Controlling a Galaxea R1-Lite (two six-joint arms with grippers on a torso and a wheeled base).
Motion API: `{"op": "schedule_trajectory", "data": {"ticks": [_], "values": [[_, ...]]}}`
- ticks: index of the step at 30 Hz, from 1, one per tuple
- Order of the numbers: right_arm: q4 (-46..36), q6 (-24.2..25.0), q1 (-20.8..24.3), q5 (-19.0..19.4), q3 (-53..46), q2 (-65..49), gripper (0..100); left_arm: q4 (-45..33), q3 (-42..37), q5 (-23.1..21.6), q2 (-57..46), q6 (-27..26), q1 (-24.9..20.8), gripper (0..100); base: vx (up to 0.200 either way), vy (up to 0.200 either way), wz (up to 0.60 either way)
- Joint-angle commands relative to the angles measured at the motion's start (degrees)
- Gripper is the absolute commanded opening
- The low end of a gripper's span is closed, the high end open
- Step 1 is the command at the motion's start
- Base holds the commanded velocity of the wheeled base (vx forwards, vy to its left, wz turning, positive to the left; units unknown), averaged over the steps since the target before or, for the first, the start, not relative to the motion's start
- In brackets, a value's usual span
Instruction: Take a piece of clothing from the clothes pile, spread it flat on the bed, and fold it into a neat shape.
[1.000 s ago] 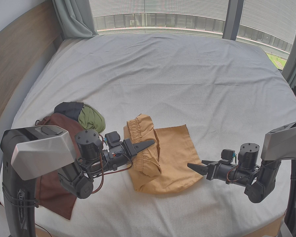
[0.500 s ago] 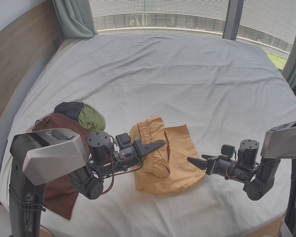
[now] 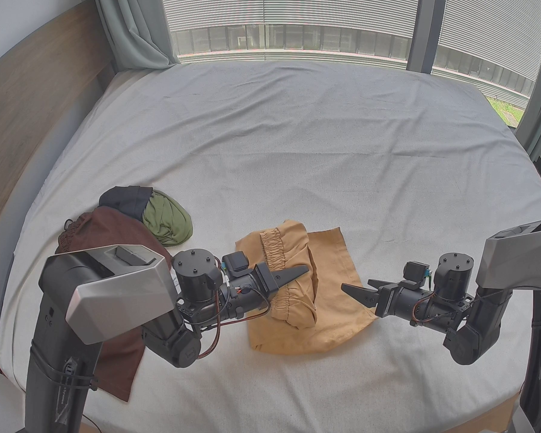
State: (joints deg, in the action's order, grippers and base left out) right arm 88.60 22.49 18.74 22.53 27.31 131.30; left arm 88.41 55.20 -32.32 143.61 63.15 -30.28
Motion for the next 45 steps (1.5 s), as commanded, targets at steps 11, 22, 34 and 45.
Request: {"op": "schedule_trajectory", "data": {"ticks": [11, 22, 34, 45], "values": [[0.0, 0.1, 0.1, -0.8, 0.6, -0.1, 100, 0.1, 2.0, 0.7, 1.9, -0.3, 0.3, 100, 0.0, 0.0, 0.0], [0.1, 0.2, 0.3, -0.9, 1.1, -0.4, 100, 0.3, -1.2, 1.5, -0.6, -1.4, 2.5, 100, 0.0, 0.0, 0.0], [0.1, 1.5, 3.9, -1.0, 0.8, -0.6, 100, 0.4, -8.6, 1.5, -5.2, -10.2, 5.0, 100, 0.0, 0.0, 0.0], [0.2, 1.5, 5.0, -1.0, 0.2, 4.7, 100, 0.5, -18.4, -0.9, -15.5, -11.3, 13.0, 100, 0.0, 0.0, 0.0]]}}
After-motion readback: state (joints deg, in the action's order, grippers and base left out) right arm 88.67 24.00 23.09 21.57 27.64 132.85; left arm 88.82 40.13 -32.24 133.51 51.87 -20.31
